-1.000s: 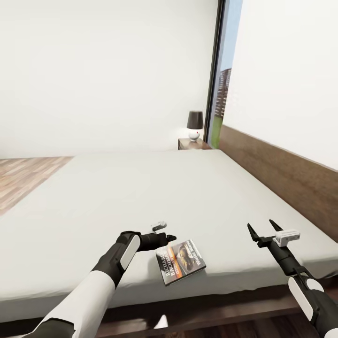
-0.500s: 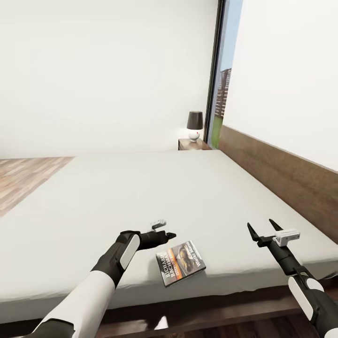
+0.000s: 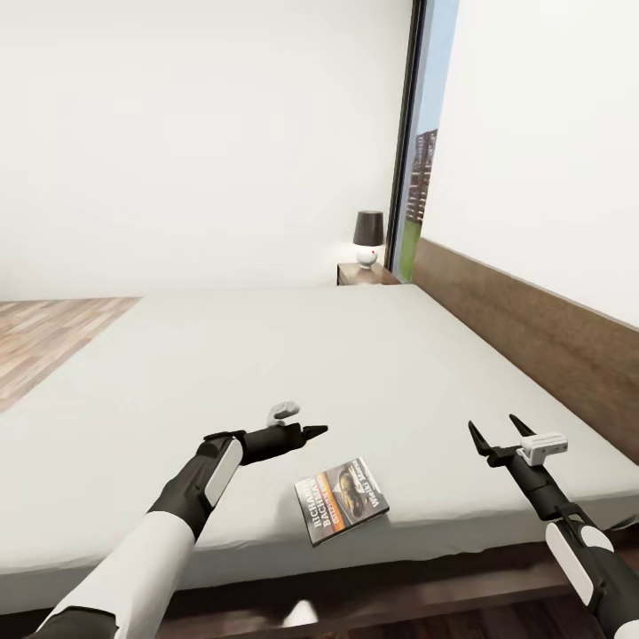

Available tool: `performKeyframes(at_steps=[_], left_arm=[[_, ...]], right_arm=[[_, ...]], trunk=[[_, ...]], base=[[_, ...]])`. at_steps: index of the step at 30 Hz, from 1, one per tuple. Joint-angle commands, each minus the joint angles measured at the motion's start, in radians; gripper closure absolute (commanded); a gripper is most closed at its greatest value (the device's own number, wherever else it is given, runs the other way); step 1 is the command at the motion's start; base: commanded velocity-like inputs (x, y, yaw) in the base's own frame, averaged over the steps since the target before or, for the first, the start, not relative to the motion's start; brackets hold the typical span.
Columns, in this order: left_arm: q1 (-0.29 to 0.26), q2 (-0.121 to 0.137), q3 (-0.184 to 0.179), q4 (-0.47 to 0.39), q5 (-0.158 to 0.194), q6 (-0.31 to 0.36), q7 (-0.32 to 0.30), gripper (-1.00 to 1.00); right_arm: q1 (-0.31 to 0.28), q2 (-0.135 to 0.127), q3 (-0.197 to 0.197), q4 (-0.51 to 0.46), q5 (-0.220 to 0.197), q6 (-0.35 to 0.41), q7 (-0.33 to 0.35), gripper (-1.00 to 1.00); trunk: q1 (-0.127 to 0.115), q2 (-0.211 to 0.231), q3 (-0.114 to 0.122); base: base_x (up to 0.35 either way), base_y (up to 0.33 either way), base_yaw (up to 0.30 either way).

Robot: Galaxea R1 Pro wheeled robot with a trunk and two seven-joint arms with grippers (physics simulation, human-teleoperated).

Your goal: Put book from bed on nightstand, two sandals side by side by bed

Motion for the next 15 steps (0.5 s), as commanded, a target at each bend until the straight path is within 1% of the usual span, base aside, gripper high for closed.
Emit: performKeyframes(at_steps=[1,3,4,7,8,9,12,14,15], left_arm=[[0.0,0.001,0.0,-0.001,0.007,0.007,-0.001,-1.0],[0.0,0.002,0.0,-0.001,0.007,0.007,-0.003,-1.0],[0.0,0.002,0.001,-0.001,0.007,0.007,-0.003,-1.0],[0.0,0.002,0.015,-0.001,0.007,0.007,-0.004,-1.0],[0.0,0.002,0.018,-0.001,0.007,0.007,-0.004,-1.0],[0.0,0.002,0.024,-0.001,0.007,0.007,-0.004,-1.0],[0.0,0.002,0.029,-0.001,0.007,0.007,-0.004,-1.0],[0.0,0.002,0.03,-0.001,0.007,0.007,-0.004,-1.0],[0.0,0.002,0.03,-0.001,0.007,0.007,-0.004,-1.0]], right_arm=[[-0.001,0.0,-0.001,0.001,-0.023,0.001,0.01,-1.0],[-0.001,-0.001,-0.001,0.002,-0.06,0.011,0.01,-1.0],[-0.001,-0.003,-0.001,0.003,-0.083,0.026,0.01,-1.0],[-0.001,-0.006,-0.003,0.003,-0.171,0.11,0.011,-1.0],[-0.001,-0.007,-0.003,0.003,-0.188,0.126,0.011,-1.0],[-0.001,-0.008,-0.004,0.003,-0.244,0.176,0.012,-1.0],[-0.001,-0.01,-0.007,0.002,-0.338,0.269,0.013,-1.0],[-0.001,-0.014,-0.008,-0.001,-0.376,0.335,0.014,-1.0],[-0.001,-0.015,-0.008,-0.002,-0.381,0.351,0.016,-1.0]], trunk=[[0.0,0.0,-0.001],[0.0,0.0,-0.001],[-0.004,0.007,0.002],[-0.016,0.028,0.012],[-0.019,0.035,0.015],[-0.023,0.042,0.018],[-0.023,0.042,0.018],[-0.023,0.042,0.018],[-0.023,0.042,0.018]], base=[[0.0,0.0,0.0],[0.0,0.0,0.0],[0.0,0.0,0.0],[0.0,0.0,0.0],[0.0,0.0,0.0],[0.0,0.0,0.0],[0.0,0.0,0.0],[0.0,0.0,0.0],[0.0,0.0,0.0]])
